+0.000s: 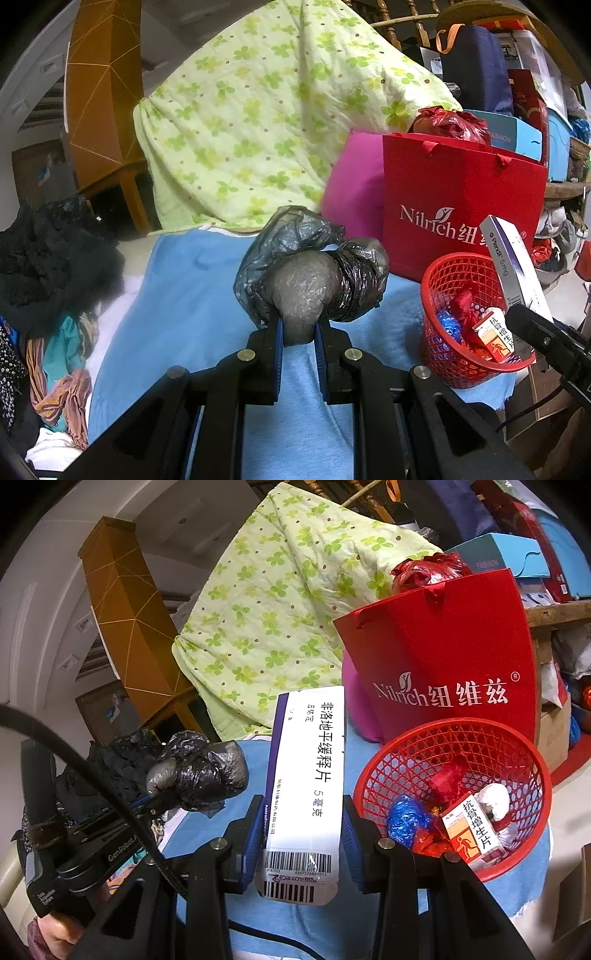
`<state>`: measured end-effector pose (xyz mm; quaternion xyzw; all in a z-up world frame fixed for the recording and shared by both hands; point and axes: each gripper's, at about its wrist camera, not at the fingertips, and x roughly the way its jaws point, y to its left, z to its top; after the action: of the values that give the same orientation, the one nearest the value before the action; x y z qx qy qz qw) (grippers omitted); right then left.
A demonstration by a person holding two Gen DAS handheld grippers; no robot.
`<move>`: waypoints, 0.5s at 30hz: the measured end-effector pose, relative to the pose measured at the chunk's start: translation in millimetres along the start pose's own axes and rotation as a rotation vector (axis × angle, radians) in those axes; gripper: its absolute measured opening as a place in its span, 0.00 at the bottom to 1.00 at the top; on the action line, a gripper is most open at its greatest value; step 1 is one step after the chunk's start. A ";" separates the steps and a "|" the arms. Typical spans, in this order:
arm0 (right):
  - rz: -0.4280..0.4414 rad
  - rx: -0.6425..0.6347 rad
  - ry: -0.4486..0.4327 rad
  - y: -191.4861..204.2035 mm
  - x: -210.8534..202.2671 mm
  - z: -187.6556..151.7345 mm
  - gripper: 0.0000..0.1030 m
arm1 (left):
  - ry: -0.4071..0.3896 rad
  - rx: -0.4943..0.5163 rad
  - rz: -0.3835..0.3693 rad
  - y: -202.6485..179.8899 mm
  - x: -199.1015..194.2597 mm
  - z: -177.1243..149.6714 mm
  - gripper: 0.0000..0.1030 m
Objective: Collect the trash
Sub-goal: 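Move both tools with the bag and box closer to the red mesh basket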
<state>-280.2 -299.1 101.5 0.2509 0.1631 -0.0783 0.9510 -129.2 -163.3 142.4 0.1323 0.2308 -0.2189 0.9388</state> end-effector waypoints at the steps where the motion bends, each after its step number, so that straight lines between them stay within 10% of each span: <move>1: -0.003 0.001 -0.001 -0.6 -0.1 -0.2 0.40 | 0.002 0.001 -0.003 -0.3 0.3 -0.1 0.16; 15: -0.026 0.029 -0.015 -1.0 -10.9 -3.6 0.40 | 0.004 0.025 -0.015 -5.0 1.9 -0.9 0.16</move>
<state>-291.6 -297.4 101.9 0.2621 0.1581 -0.0951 0.9472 -130.4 -168.0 139.9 0.1426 0.2310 -0.2284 0.9350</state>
